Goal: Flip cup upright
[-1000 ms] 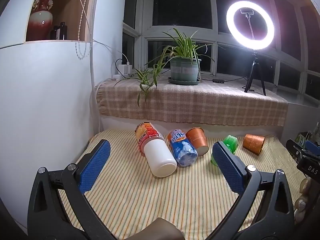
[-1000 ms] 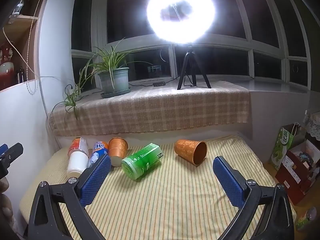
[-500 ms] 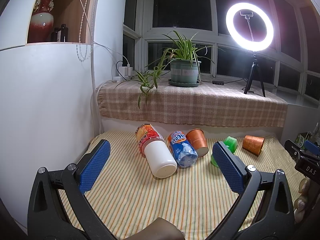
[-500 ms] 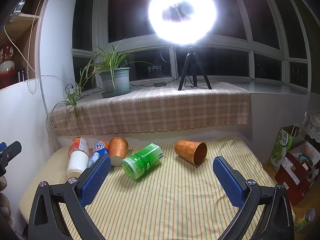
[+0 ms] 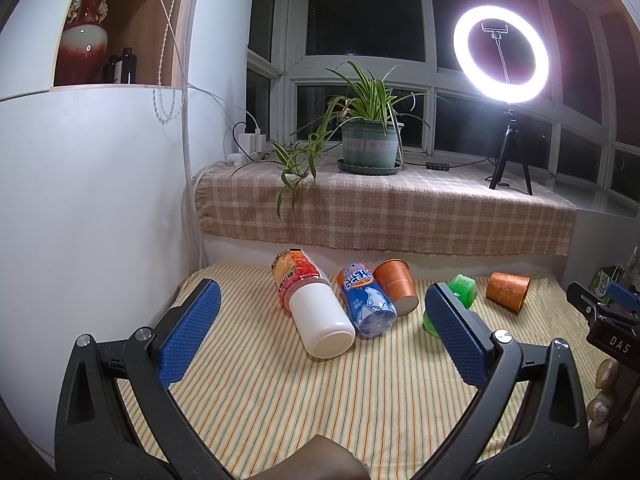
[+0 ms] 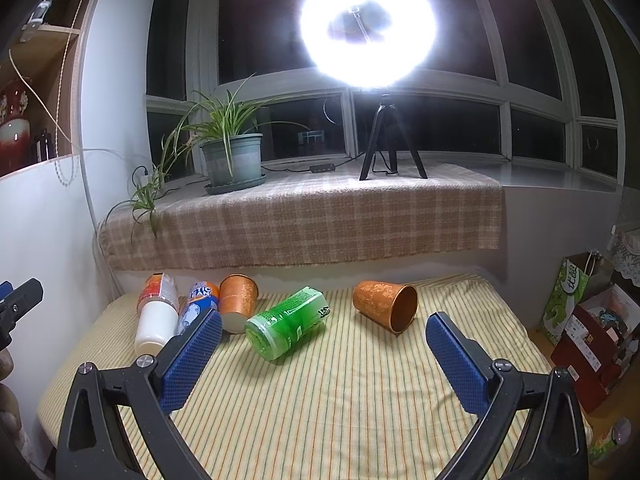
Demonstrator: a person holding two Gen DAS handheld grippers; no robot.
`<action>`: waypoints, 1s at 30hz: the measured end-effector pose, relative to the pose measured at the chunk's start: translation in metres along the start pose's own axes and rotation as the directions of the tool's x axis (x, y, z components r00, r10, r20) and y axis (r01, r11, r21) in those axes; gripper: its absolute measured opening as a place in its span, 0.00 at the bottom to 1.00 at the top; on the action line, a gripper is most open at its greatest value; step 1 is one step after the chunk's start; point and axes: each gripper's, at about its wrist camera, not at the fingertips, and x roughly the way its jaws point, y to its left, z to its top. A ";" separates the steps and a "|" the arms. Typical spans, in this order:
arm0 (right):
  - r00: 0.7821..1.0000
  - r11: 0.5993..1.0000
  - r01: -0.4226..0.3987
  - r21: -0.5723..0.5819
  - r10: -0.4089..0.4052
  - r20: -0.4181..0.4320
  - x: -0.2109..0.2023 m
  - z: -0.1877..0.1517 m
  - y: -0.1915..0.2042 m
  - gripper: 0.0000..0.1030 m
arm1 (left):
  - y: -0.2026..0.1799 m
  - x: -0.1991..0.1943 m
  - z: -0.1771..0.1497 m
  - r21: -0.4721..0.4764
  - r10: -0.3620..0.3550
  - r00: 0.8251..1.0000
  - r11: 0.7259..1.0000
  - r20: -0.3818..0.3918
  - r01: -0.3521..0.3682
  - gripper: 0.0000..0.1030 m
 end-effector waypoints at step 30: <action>1.000 1.000 -0.011 -0.013 0.011 -0.023 0.009 -0.006 0.011 1.00 | 0.002 0.008 -0.004 -0.001 0.007 1.000 1.000 -0.005 -0.007 1.00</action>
